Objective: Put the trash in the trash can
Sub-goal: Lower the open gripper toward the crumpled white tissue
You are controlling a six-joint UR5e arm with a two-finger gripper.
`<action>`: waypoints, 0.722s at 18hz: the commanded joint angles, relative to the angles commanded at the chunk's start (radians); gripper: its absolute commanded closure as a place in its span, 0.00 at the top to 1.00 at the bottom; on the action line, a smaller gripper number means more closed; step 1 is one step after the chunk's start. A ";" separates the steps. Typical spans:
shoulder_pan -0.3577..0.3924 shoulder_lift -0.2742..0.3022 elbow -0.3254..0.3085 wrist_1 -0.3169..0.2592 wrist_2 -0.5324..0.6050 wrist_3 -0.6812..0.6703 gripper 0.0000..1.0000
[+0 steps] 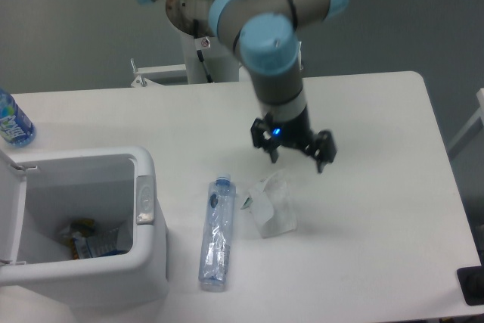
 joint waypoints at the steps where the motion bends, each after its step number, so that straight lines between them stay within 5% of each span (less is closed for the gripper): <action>1: -0.002 0.000 -0.009 0.000 -0.003 0.006 1.00; 13: 0.000 -0.040 -0.095 0.003 0.011 0.146 1.00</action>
